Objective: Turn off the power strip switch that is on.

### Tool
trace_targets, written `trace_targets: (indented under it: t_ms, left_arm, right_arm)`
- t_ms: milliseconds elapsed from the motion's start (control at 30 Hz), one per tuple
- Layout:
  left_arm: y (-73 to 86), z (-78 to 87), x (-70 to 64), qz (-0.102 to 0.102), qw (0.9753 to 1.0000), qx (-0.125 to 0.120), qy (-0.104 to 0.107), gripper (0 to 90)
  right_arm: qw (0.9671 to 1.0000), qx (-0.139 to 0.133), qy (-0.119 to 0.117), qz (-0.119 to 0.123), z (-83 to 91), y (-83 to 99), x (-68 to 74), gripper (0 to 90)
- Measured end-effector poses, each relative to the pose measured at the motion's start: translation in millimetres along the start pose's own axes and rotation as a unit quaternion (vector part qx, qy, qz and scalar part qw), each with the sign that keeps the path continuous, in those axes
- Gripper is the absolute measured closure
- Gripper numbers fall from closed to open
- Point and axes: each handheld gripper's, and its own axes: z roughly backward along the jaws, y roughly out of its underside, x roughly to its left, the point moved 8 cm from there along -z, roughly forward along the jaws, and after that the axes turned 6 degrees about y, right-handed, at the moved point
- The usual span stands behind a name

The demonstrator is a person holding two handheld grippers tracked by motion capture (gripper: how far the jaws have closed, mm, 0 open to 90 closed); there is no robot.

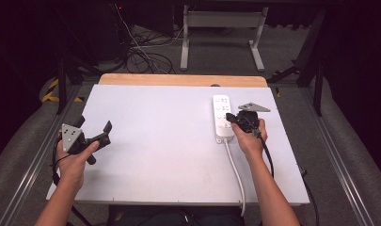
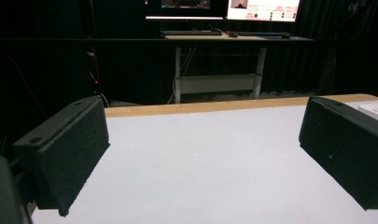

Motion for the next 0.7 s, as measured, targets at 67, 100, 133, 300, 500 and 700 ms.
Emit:
trace_targets:
  t_ms: [67,100,133,300,500,700]
  left_arm:
    - [-0.3,-0.4,-0.7,0.001,1.0,-0.001,0.001,2.2]
    - [-0.3,-0.8,-1.0,0.001,1.0,0.0,0.002,2.2]
    - [-0.2,-1.3,-1.0,0.001,1.0,0.0,0.001,2.2]
    - [-0.2,-3.9,-1.8,0.003,1.0,0.0,0.004,2.2]
    - [-0.6,-7.0,-3.9,0.002,1.0,0.0,0.008,2.3]
    - [-0.5,-6.3,-3.5,0.003,1.0,0.0,0.007,2.2]
  right_arm:
    - [0.9999,-0.011,0.0,0.001,3.5,-2.0,-2.1,90.0]
    - [0.9999,-0.017,-0.001,0.001,5.1,-3.1,-3.2,90.0]
    - [0.9997,-0.025,0.001,0.0,6.9,-4.6,-4.5,90.0]
    - [0.9975,-0.07,0.002,-0.003,19.6,-12.4,-11.4,90.0]
    - [0.9951,-0.097,0.012,-0.009,32.3,-15.0,-22.0,90.0]
    - [0.9923,-0.122,0.017,-0.01,44.8,-18.3,-24.2,90.0]
